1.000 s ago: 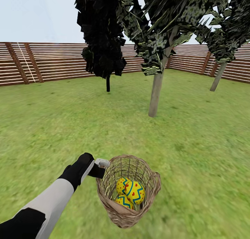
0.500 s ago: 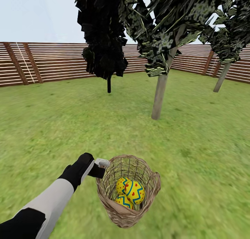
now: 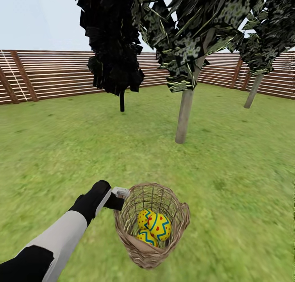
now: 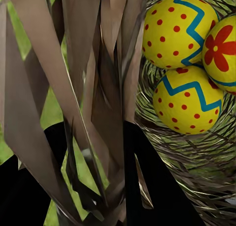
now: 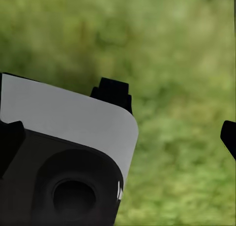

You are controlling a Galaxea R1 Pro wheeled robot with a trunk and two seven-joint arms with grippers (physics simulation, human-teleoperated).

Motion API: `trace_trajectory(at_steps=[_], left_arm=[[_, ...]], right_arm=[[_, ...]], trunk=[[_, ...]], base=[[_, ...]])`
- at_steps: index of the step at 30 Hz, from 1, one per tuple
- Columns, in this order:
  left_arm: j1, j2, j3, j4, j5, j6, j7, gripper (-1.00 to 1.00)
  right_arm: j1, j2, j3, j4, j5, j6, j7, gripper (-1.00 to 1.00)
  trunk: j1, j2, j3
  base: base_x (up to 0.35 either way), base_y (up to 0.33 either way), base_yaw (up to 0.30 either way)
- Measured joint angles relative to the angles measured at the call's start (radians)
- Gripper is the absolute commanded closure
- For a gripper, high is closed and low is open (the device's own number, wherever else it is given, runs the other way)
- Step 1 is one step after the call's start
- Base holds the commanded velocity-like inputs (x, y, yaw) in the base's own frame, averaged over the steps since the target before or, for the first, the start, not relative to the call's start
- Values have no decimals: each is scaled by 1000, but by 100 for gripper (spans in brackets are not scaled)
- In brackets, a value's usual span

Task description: Take the three Easter eggs out of the wicker basket on the lawn in the garden, then place them on the lawn next to a single tree (choose any tree) so that all three eggs are next to the same tree and none are left in the basket.

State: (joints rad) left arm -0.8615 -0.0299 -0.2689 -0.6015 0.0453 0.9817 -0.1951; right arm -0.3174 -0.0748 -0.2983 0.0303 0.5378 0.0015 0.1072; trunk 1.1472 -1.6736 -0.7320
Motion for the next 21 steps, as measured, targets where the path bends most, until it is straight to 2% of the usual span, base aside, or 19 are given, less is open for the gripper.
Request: trace_trajectory(at_steps=[21], left_arm=[[0,0,0,-2,-1,0,0,100]], right_arm=[[1,0,0,0,2,-2,0,-100]], trunk=[[0,0,9]], base=[[289,130,-235]])
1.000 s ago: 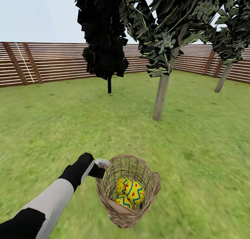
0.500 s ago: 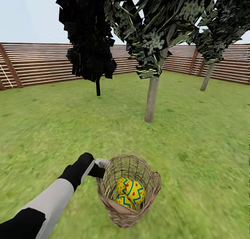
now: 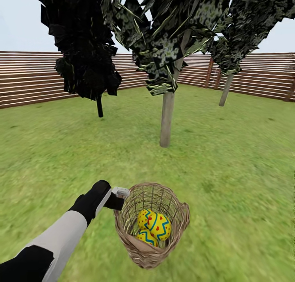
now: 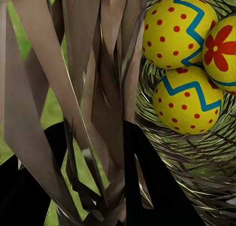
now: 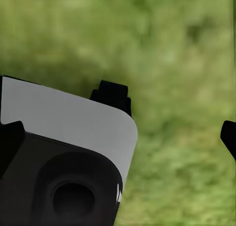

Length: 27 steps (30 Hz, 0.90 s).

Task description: Take the three Easter eggs out of the wicker basket on the lawn in the garden, then place them on the lawn next to a single tree (choose any tree) so that all three eggs are next to the same tree and none are left in the basket.

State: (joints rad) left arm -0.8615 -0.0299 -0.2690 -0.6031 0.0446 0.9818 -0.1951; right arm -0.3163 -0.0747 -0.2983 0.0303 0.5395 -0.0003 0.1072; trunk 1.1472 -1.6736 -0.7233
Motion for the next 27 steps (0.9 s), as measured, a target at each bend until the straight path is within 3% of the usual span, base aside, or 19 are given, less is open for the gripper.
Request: trace_trajectory(at_steps=[7,27], left_arm=[[0,1,0,0,0,0,0,100],[0,0,0,1,-4,0,2,100]], right_arm=[[0,0,0,0,0,-4,0,-100],[0,0,0,0,-1,-4,-6,-100]], trunk=[[0,0,3],[0,0,3]], base=[[289,130,-164],[289,130,-3]])
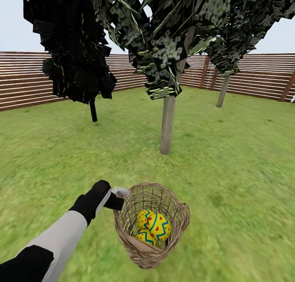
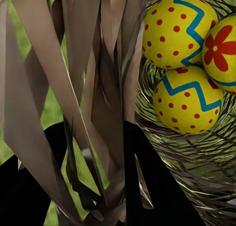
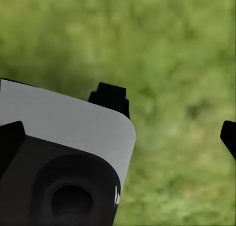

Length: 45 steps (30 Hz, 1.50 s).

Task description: Take the three Easter eggs out of the wicker basket on the lawn in the garden, then place them on the lawn next to a single tree (choose any tree) so that all three eggs are next to the same tree and none are left in the basket.

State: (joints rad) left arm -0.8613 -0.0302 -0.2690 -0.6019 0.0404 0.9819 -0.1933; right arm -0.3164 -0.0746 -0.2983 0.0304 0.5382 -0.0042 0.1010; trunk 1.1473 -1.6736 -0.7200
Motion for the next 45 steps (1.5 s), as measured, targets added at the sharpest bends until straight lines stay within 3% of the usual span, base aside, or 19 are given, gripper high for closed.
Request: trace_trajectory(at_steps=[9,45], left_arm=[[0,-1,0,1,1,0,0,100],[0,-1,-1,3,8,0,-2,100]], right_arm=[[0,0,0,0,0,0,0,-100],[0,-1,0,-1,4,-1,3,-100]], trunk=[[0,0,0],[0,0,0]], base=[[289,129,-4],[294,113,-179]])
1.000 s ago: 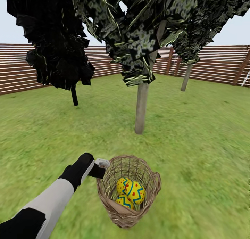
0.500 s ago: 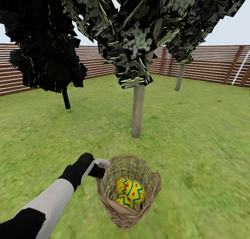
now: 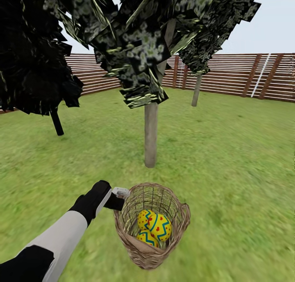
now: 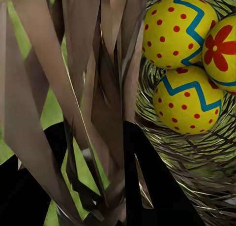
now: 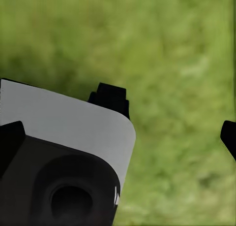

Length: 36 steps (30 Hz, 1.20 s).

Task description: Take the three Easter eggs out of the wicker basket on the lawn in the garden, then place them on the lawn next to a single tree (choose any tree) so that all three eggs are next to the same tree and none are left in the basket.

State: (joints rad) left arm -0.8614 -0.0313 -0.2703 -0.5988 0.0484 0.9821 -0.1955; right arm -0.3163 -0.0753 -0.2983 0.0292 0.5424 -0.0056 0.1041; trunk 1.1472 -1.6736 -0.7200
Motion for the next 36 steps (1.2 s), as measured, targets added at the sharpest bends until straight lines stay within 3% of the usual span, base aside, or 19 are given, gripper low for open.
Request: trace_trajectory(at_steps=[3,11,17,18,19,20,21,24,25,28,29,33,36], left_arm=[[0,0,0,0,-4,0,0,100],[3,3,-4,-1,-71,-6,3,100],[3,2,-4,-1,-96,-6,5,100],[3,2,-5,-1,-72,-11,5,100],[3,2,-4,0,-25,-8,-1,100],[3,1,-2,-1,22,-4,-4,100],[2,1,-1,-2,41,-2,-5,100],[2,3,-3,-1,-35,-8,2,100],[2,3,-3,0,-43,-9,2,100],[3,3,-1,-2,11,-4,-3,100],[3,3,0,-2,15,-4,-3,100],[3,4,-2,0,-26,-7,0,100],[3,3,3,-1,1,-5,-3,100]], right_arm=[[0,1,0,0,-2,1,-2,-100],[-17,42,23,0,23,-39,-10,-100],[-30,36,12,-31,2,-26,0,-100],[-55,32,3,-106,-67,143,27,-100],[-64,28,-1,-261,-135,201,68,-100],[-66,26,-1,-285,-165,221,91,-100],[-66,26,-1,-290,-172,226,96,-100],[-67,28,1,-291,-174,227,100,-100],[-67,28,1,-291,-174,228,100,-100],[-67,30,3,-290,-172,228,99,-100],[-67,30,3,-290,-171,228,99,-100],[-67,32,4,-290,-170,229,97,-100],[-67,32,3,-290,-175,230,95,-100]], trunk=[[0,0,0],[1,0,0],[1,0,0],[1,0,0],[0,0,0],[0,0,0],[0,0,0],[0,0,0],[0,0,0],[0,0,0],[0,0,0],[0,0,0],[0,0,1]], base=[[203,62,-6],[0,0,0],[0,0,0],[81,0,0],[234,0,0],[293,0,0],[313,0,0],[321,0,0],[323,0,23],[323,0,219],[323,0,279],[323,0,284],[323,0,284]])
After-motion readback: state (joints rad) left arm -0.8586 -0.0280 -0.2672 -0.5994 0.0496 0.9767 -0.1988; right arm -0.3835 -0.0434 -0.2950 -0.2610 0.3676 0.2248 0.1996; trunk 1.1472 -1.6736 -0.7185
